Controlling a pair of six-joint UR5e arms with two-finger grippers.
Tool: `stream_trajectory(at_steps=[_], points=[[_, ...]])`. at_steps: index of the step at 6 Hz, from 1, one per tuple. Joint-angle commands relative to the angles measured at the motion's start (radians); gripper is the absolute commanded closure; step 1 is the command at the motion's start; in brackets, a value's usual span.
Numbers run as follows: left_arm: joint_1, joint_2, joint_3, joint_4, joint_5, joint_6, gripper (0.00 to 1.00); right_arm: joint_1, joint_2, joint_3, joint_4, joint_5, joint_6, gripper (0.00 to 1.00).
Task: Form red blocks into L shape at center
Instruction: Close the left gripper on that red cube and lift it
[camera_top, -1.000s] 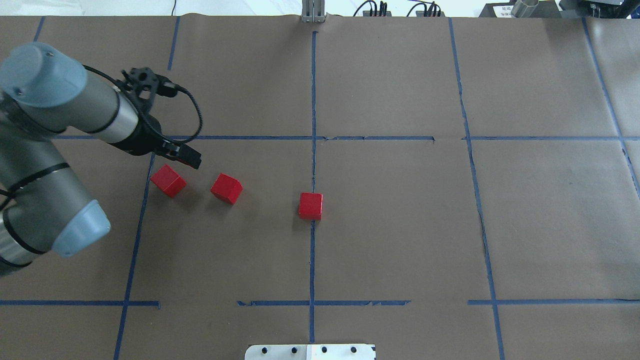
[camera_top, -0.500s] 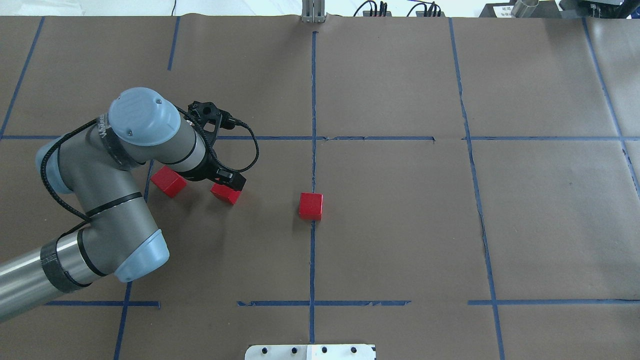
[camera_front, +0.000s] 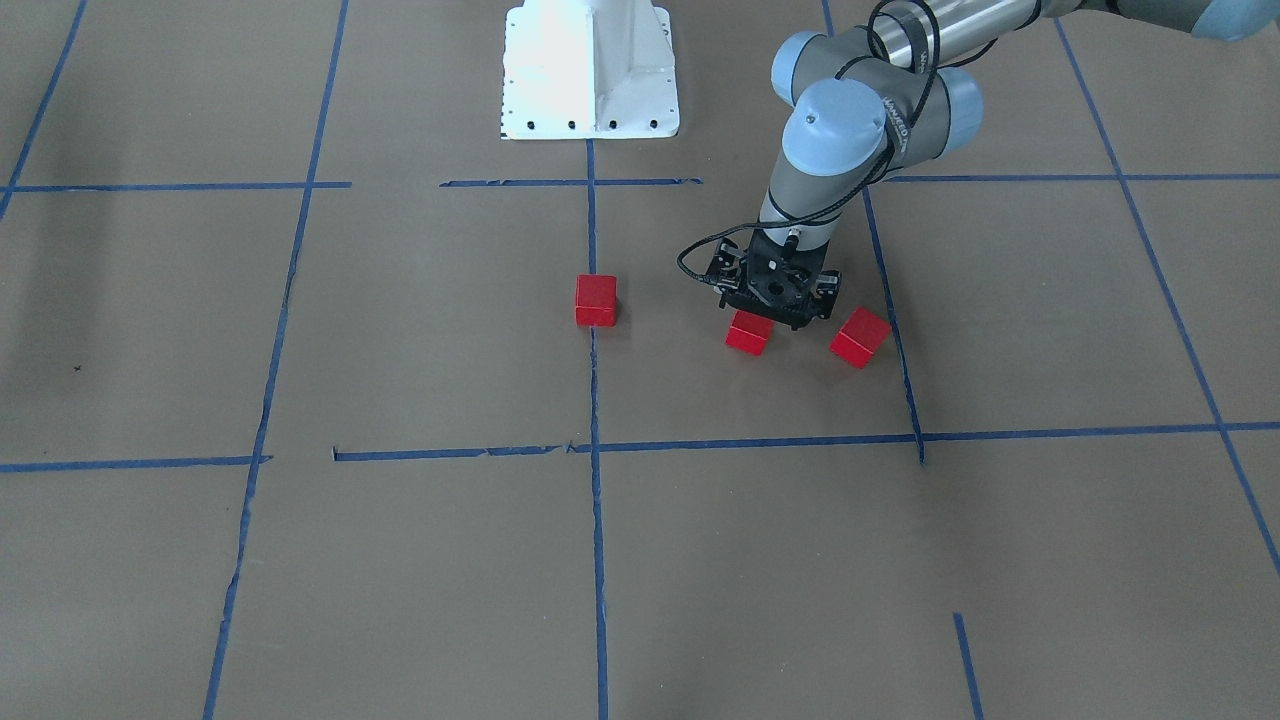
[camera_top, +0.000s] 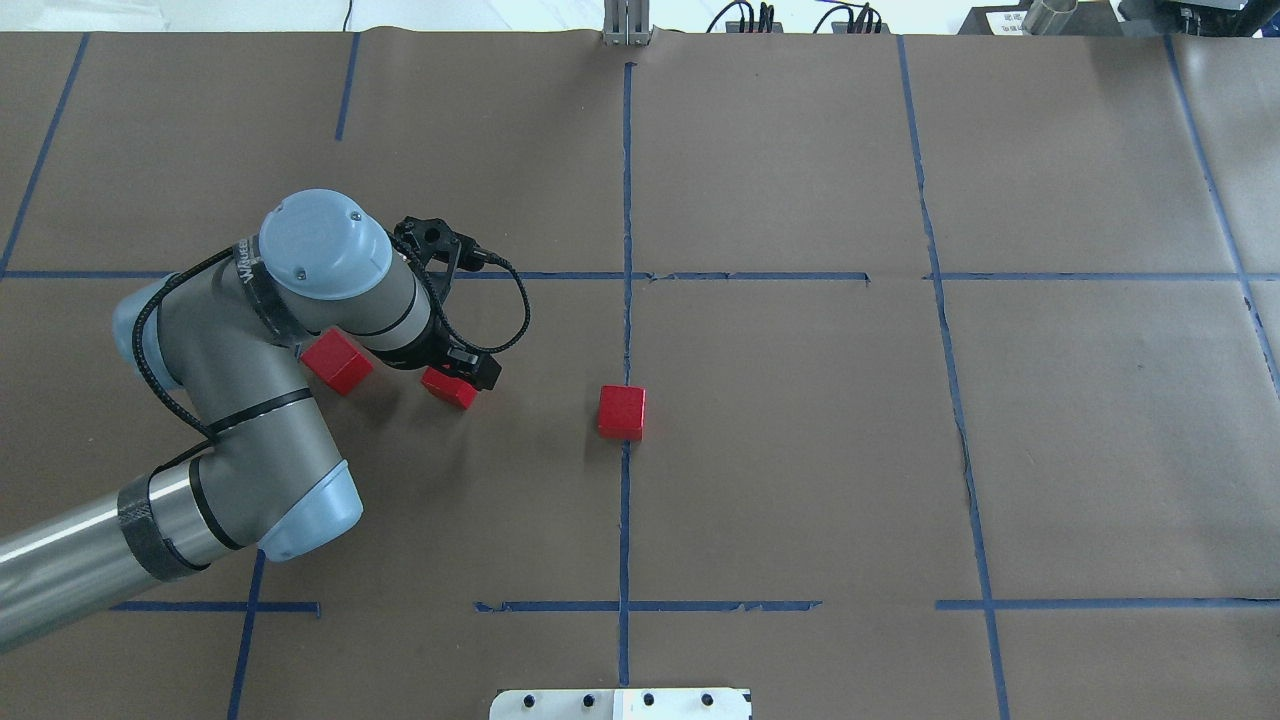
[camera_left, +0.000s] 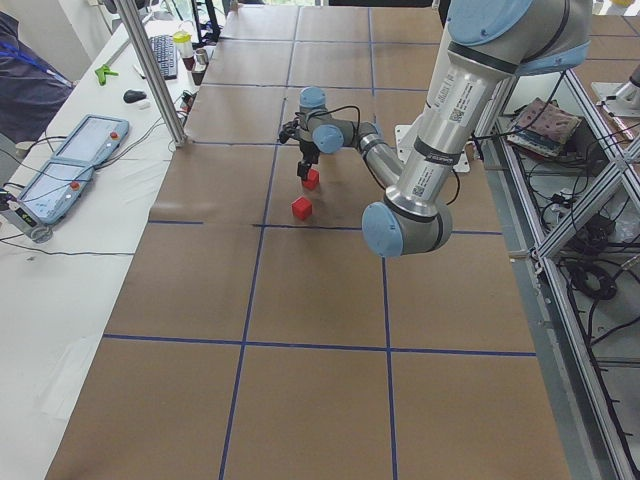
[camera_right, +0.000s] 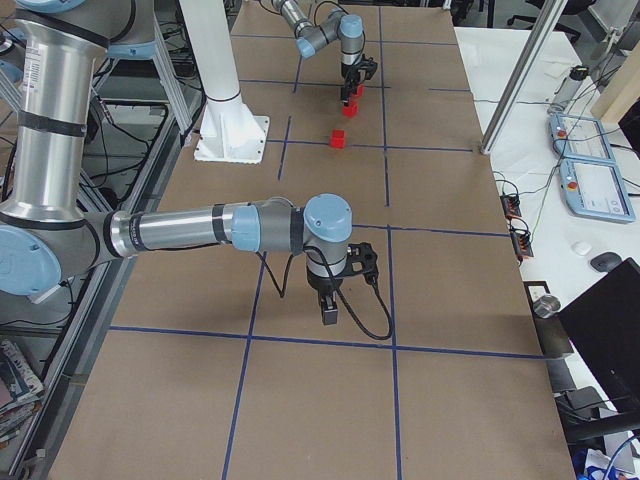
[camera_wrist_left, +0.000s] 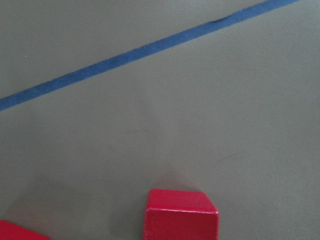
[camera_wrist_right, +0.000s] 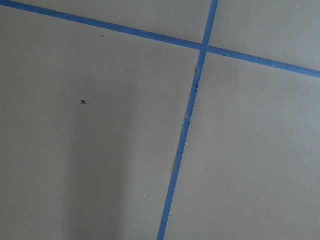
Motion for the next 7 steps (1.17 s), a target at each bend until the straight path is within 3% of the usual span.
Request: stream_trajectory(at_steps=[1,2,3,5,6,7], points=[[0.019,-0.011,0.033,-0.003,0.0,0.001,0.0,0.0,-0.002,-0.003,0.0,0.002,0.0,0.0],[0.023,-0.028,0.064,-0.006,0.0,0.002,0.03,0.0,-0.002,-0.003,0.0,0.002,0.0,0.0],[0.023,-0.037,0.097,-0.037,0.0,0.001,0.17,0.0,-0.002,-0.004,0.0,0.0,0.0,0.0],[0.022,-0.042,0.098,-0.042,-0.006,-0.002,0.69,0.0,-0.002,-0.003,0.0,0.002,-0.002,0.0],[0.02,-0.06,0.095,-0.033,-0.005,-0.083,0.82,0.0,-0.002,-0.003,0.0,0.002,-0.002,0.0],[0.017,-0.084,0.095,-0.031,-0.002,-0.17,0.84,0.0,-0.002,-0.001,0.0,0.003,-0.002,0.0]])
